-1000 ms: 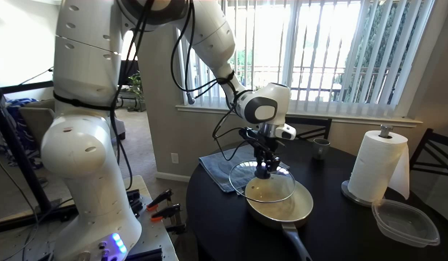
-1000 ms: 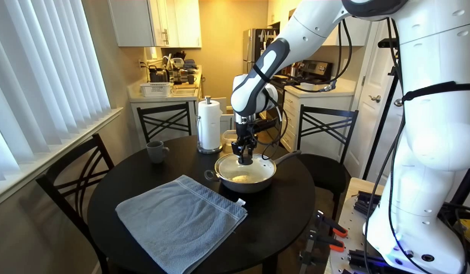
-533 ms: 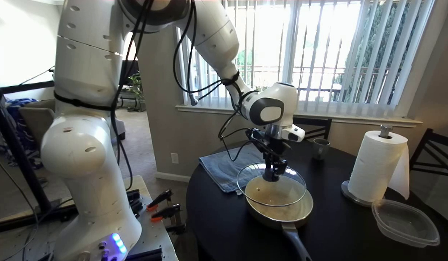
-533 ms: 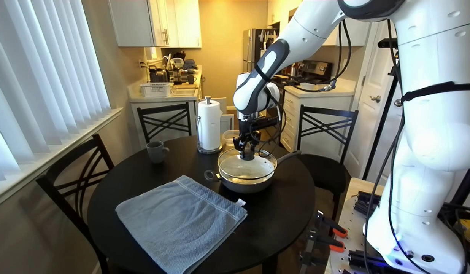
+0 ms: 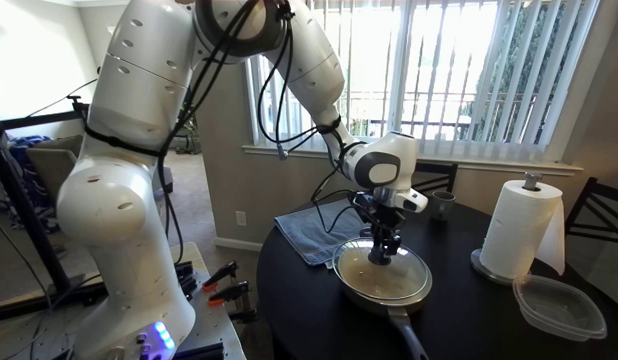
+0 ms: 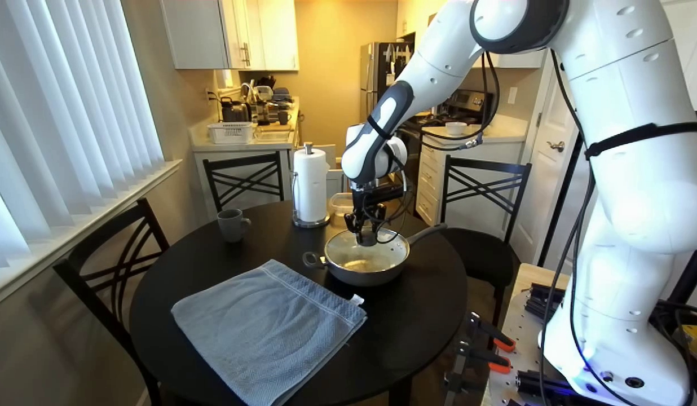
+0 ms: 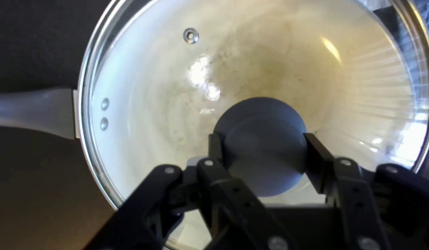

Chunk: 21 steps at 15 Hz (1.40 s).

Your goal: Put the lid on the pan

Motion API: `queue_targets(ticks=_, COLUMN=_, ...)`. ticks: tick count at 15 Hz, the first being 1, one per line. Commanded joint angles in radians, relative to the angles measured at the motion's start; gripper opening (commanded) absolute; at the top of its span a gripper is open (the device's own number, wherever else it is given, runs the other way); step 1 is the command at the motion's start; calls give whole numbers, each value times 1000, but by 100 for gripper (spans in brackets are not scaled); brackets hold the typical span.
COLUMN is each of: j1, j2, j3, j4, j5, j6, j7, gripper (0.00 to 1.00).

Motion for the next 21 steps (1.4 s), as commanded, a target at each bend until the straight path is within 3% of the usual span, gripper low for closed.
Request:
queue_targets(ticks=1, j1=27, j2=10, j3=-28, j4=34, j5=-36, j6=26, j7=67, gripper=33)
queue_targets(ticks=7, j1=42, j2=25, j3=-44, j4=49, j5=-55, j6=47, j7=98, gripper=33)
queue_targets(ticks=18, j1=13, j2=49, j3=4, j4=55, j5=3, j6=33, j7=57, gripper=33)
queue_targets(ticks=19, j1=14, j2=47, j3=3, j4=52, j5=2, j6=40, j7=59, gripper=83)
queue_targets(ticks=21, j1=11, j2=42, j3=9, j4=49, j5=7, j6=41, j7=51, gripper=90)
